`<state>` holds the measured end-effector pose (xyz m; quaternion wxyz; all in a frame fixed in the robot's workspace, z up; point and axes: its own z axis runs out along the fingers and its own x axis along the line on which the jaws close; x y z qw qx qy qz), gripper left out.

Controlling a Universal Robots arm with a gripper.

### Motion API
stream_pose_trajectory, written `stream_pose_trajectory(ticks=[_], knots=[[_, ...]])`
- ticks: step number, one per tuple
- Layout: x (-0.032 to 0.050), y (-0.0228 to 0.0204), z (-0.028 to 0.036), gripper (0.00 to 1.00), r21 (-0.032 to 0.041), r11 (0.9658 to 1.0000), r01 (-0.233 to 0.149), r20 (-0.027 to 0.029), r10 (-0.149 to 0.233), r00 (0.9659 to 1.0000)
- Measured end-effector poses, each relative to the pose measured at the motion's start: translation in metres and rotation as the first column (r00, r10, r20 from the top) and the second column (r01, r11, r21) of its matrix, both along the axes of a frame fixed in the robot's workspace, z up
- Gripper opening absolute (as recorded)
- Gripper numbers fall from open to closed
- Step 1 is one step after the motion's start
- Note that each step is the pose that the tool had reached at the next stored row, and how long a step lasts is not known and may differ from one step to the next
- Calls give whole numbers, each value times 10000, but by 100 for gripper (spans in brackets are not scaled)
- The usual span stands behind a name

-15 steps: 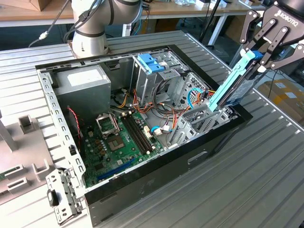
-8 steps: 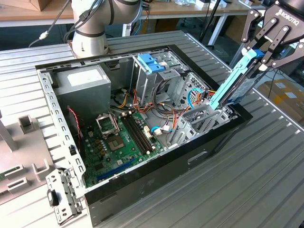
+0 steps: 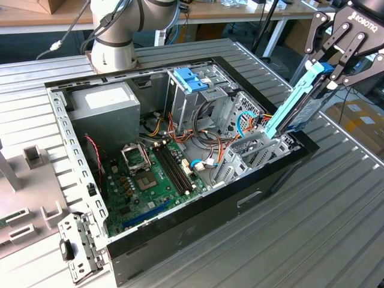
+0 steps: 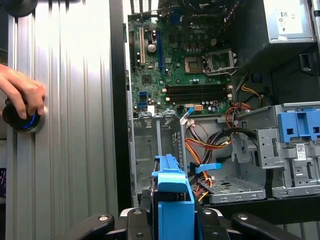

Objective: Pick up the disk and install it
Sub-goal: 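Insert the disk into the insertion slot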

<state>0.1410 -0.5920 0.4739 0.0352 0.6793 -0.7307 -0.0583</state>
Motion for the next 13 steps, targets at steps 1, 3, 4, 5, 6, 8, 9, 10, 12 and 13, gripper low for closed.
stream_pose_trajectory(ticks=[1, 3, 4, 5, 6, 8, 9, 10, 12, 13], knots=[[-6, 0, -1, 37, 2, 10000, 0, -1, 0, 10000], [-12, 0, 0, 37, 1, 10000, 0, 0, 0, 10000], [-18, 0, 0, 37, 0, 10000, 0, -1, 0, 10000], [-30, 0, -1, 37, 1, 10000, 1, 0, -1, 10000], [-44, 0, -1, 37, 1, 10000, 0, 0, 0, 10000], [-60, 0, 0, 37, 0, 10000, 0, 0, 0, 10000], [-68, 0, -1, 37, 1, 10000, 0, 0, 0, 10000], [-75, 0, -1, 37, 1, 10000, 0, 0, 0, 10000], [-84, 0, -1, 37, 0, 10000, -1, 0, 1, 10000], [-88, 0, -1, 37, 1, 10000, 0, 0, 0, 10000]])
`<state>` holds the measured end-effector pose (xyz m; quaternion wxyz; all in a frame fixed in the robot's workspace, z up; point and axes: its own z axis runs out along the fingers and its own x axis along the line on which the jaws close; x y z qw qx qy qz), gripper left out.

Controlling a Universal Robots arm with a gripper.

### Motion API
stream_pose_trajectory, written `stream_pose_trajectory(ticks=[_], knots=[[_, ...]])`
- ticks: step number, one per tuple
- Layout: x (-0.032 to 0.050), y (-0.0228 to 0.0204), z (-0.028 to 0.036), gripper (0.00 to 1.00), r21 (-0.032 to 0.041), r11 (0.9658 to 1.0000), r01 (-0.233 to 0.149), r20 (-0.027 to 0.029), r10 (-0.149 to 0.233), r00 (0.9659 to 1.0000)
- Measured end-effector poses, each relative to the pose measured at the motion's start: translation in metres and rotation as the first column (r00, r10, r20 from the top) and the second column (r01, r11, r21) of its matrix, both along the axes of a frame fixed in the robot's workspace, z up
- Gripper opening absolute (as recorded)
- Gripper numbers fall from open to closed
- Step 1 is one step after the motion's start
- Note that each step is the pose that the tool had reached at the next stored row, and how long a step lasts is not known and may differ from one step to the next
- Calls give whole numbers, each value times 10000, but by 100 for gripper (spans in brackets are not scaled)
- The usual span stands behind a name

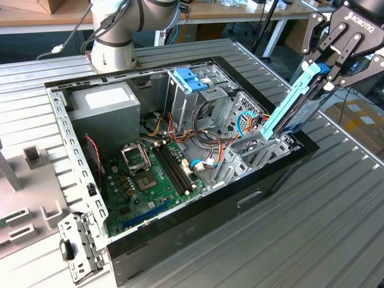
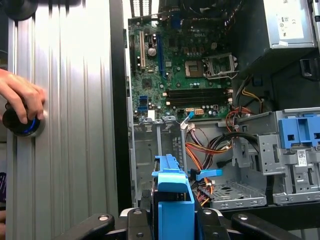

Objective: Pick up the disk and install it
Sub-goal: 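Insert the disk into the insertion slot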

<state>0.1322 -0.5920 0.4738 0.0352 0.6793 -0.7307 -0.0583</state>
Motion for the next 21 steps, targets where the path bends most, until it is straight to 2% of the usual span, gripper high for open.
stream_pose_trajectory(ticks=[7, 11, 15, 17, 21], knots=[[-70, 0, -3, 37, -1, 10000, 0, 0, 0, 10000], [-221, 2, -16, 37, 0, 10000, 1, 0, -1, 10000], [-311, 6, -35, 37, 0, 10000, -27, 0, 27, 10000], [-373, 17, -64, 37, -1, 9999, -141, 0, 141, 9999], [-387, 66, -116, 37, 1, 9996, -286, 0, 286, 9996]])
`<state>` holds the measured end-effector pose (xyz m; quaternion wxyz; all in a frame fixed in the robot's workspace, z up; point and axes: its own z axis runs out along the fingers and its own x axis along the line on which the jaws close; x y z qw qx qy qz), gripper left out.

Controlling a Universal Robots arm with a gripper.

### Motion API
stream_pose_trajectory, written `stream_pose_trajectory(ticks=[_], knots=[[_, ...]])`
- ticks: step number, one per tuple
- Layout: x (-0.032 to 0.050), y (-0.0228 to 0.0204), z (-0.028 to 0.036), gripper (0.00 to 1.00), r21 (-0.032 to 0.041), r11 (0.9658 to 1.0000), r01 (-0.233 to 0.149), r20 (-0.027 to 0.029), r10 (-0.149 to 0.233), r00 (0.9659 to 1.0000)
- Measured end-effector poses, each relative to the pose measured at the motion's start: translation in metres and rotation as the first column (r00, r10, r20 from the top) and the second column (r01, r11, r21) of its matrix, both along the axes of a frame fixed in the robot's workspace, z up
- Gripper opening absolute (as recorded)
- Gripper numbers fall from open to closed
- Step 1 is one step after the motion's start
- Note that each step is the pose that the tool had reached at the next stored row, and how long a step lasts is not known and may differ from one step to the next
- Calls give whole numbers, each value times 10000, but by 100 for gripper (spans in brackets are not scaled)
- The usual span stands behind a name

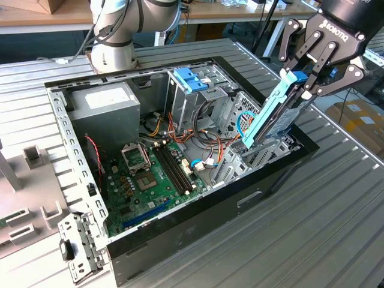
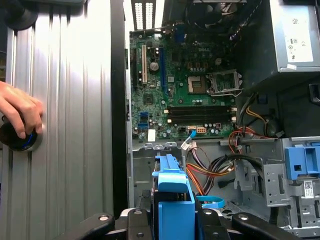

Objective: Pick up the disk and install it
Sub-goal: 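Insert the disk into the insertion slot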

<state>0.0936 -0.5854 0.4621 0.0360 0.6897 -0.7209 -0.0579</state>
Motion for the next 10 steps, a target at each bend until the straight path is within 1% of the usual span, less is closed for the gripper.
stream_pose_trajectory(ticks=[5, 10], knots=[[-18, 64, -42, 37, -1, 9998, -201, 0, 201, 9998], [-50, 71, -94, 37, 0, 9998, -201, 0, 201, 9998]])
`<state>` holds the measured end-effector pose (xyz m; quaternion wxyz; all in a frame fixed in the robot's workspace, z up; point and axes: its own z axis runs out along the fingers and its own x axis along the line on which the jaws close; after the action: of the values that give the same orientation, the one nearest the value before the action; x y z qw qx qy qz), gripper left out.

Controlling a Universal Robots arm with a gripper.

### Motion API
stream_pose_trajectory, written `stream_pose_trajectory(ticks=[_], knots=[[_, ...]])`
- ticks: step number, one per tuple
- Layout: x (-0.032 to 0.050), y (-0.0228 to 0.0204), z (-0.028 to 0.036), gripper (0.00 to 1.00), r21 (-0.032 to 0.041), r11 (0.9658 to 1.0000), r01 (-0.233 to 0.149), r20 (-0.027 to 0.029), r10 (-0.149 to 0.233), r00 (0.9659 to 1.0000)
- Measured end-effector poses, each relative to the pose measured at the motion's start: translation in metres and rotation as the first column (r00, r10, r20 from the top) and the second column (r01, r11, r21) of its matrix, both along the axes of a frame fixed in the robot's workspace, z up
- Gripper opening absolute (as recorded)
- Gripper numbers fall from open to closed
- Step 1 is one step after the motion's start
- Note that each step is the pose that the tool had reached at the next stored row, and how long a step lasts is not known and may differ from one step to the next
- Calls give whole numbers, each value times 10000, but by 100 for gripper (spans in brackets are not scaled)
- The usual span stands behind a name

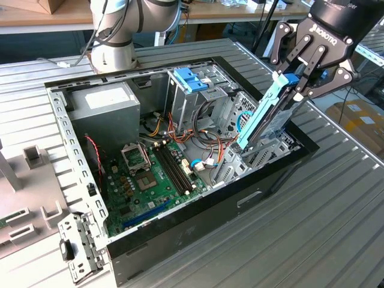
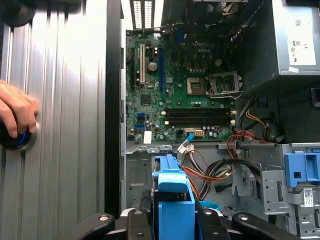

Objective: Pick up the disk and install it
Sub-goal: 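Insert the disk into the insertion slot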

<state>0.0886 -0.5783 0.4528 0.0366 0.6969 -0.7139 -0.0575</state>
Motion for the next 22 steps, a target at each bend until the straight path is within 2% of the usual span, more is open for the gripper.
stream_pose_trajectory(ticks=[3, 8, 17, 22], knots=[[-15, 2, -34, 37, -1, 10000, -47, 0, 47, 10000], [-14, 37, -52, 37, 5, 9999, -104, 0, 104, 9999], [-6, 39, -129, 37, 5, 9999, -110, 0, 110, 9999], [-6, 38, -201, 37, 6, 9999, -110, 0, 110, 9999]])
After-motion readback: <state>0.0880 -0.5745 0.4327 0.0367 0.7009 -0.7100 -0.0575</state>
